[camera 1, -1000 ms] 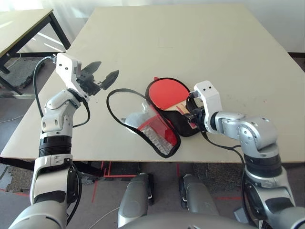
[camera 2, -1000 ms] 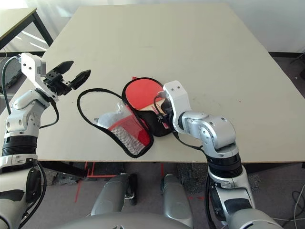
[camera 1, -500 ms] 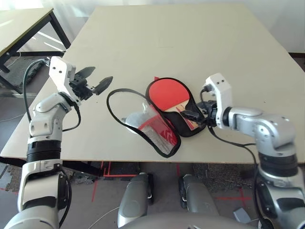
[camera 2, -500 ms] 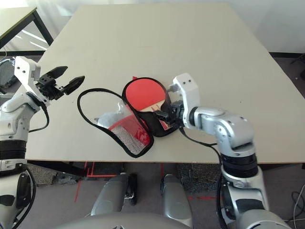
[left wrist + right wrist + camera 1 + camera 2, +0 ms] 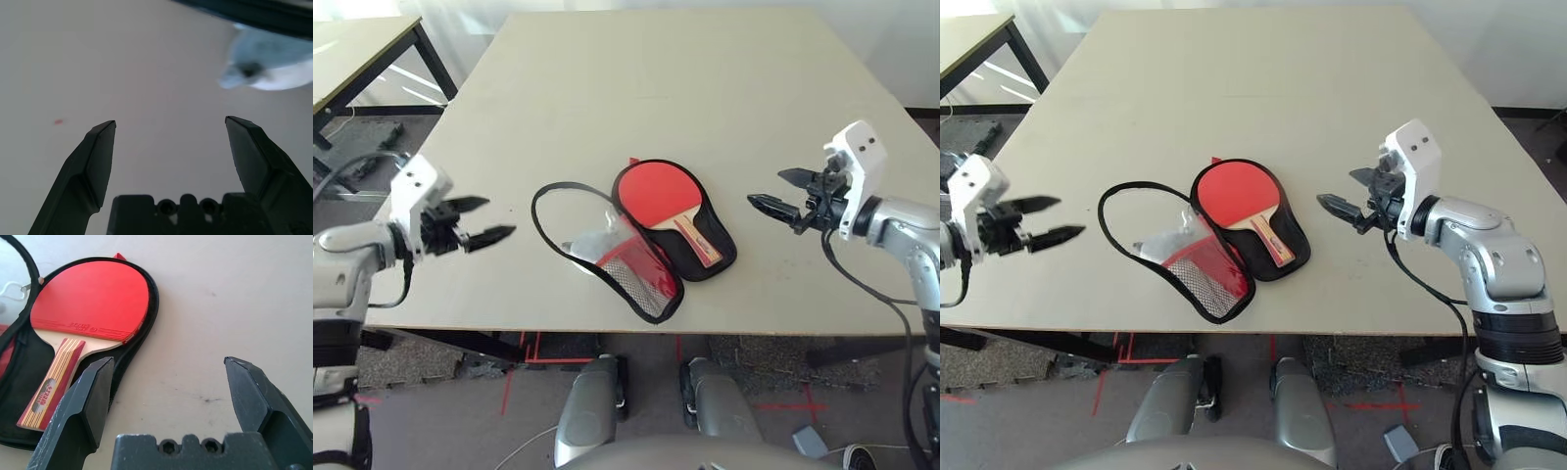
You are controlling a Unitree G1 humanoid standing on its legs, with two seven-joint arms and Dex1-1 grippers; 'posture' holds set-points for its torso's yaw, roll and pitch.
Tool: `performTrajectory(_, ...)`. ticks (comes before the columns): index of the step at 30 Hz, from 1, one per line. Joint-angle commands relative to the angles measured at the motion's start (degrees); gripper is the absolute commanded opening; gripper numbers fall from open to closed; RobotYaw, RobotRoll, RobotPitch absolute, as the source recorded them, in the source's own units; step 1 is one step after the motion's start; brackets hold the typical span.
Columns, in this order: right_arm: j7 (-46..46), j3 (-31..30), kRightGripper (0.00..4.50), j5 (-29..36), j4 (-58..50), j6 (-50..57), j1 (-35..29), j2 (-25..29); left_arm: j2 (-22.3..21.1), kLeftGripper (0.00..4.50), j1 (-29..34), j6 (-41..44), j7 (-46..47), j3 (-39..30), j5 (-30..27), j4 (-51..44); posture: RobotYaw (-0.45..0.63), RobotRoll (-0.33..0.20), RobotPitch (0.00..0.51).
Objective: Store the ping-pong paddle in its case and zip it.
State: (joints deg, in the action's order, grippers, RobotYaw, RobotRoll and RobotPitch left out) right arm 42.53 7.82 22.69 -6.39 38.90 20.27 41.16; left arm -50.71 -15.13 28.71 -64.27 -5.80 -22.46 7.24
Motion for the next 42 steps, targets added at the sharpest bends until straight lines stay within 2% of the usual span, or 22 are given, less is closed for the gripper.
performTrajectory(1,0.28,0.08,4.46,-0.41,0.11,-1.0,-2.16,0.15,3.52,4.5,-3.06,4.42,-0.96,3.63,-2.71,-4.43,0.09,0.0,0.12)
performTrajectory(8,1.79,1.19,4.46,3.23,-1.39,3.76,-6.48,0.28,9.95,4.5,-11.99,7.78,-2.74,7.2,-5.74,-5.74,0.07,0.0,0.121)
performTrajectory(13,2.07,1.27,4.46,5.06,-1.78,6.03,-8.66,-0.26,14.1,4.5,-18.99,6.43,-4.3,10.32,-4.74,-2.2,0.06,0.0,0.123)
performTrajectory(20,0.66,1.65,4.46,8.57,-2.66,8.74,-9.85,-3.85,24.11,4.5,-27.96,-2.58,-2.66,14.81,1.35,10.31,0.05,0.0,0.122)
performTrajectory(25,-0.52,2.1,4.46,10.01,-3.79,9.96,-10.79,-5.64,28.1,4.5,-31.77,-9.84,-2.83,15.78,5.06,19.33,0.03,0.0,0.121)
performTrajectory(29,-2.71,2.41,4.46,11.3,-3.54,11.83,-11.35,-8.23,27.54,4.5,-32.19,-11.88,-4.16,15.4,6.17,21.95,0.04,0.0,0.121)
performTrajectory(35,-3.37,1.54,4.46,11.77,-3.01,12.79,-11.58,-10.42,22.34,4.5,-28.5,-10.74,-5.19,13.53,6.01,19.67,0.07,0.0,0.122)
performTrajectory(38,-2.12,3.27,4.46,13.12,-3.96,14.16,-12.71,-8.65,19.8,4.5,-25.8,-9.37,-5.02,12.29,5.32,17.15,0.09,0.0,0.125)
performTrajectory(42,0.71,8.47,4.46,15.57,-2.53,14.83,-13.95,-3.63,17.47,4.5,-22.16,-6.83,-4.48,10.57,4.22,12.91,0.09,0.0,0.129)
